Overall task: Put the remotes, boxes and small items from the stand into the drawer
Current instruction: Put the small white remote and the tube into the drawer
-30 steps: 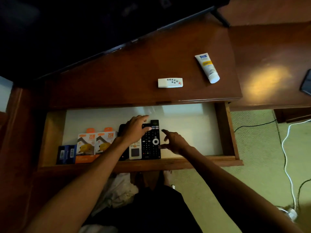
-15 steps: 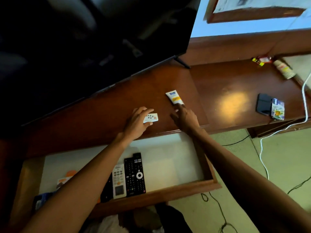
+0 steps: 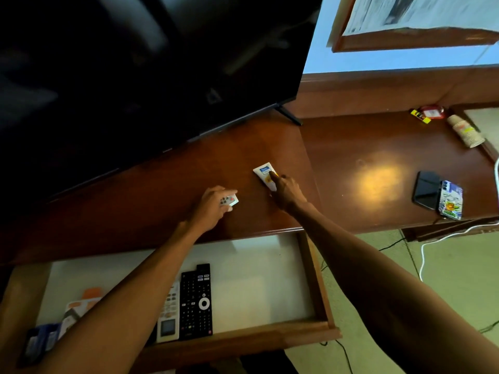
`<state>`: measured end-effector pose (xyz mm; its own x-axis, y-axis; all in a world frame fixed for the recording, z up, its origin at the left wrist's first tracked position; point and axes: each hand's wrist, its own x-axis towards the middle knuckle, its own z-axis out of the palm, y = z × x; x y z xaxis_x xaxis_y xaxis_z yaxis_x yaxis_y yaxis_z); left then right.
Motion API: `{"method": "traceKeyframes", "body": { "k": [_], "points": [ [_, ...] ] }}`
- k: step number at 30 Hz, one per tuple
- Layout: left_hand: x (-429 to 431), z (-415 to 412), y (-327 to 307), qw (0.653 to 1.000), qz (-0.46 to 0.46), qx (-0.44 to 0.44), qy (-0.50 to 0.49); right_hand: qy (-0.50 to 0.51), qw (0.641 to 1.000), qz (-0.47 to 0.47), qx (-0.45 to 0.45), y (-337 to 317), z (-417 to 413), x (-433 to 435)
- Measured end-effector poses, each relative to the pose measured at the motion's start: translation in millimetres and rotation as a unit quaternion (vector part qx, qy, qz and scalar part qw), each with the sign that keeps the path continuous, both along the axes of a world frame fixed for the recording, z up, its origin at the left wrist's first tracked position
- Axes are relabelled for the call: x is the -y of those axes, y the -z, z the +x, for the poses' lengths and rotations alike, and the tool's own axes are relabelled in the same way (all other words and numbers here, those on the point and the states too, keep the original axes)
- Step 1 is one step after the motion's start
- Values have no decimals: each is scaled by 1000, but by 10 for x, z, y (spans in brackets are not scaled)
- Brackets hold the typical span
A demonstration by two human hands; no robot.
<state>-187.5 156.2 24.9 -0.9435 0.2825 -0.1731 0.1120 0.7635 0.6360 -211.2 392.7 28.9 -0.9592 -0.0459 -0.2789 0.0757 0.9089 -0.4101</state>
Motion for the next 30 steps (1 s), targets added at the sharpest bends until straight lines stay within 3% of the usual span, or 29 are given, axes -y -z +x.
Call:
{"method": "traceKeyframes", "body": {
  "k": [4, 8, 12, 20, 30],
  "points": [
    [58, 214, -130, 997, 57, -40, -37, 11, 997, -61, -42, -38, 314, 47],
    [129, 618, -132, 993, 113, -20, -18, 28, 990, -114, -76, -80, 907, 181],
    [212, 1126, -3, 993, 112, 0, 40, 38, 986, -130, -94, -2, 1580, 327],
    [373, 1873, 404, 996, 68, 3, 50, 27, 991, -108, -69, 397, 2693, 348],
    [100, 1853, 857, 993, 33, 66, -94, 25, 998, -64, 15, 901, 2550, 679]
  ]
}}
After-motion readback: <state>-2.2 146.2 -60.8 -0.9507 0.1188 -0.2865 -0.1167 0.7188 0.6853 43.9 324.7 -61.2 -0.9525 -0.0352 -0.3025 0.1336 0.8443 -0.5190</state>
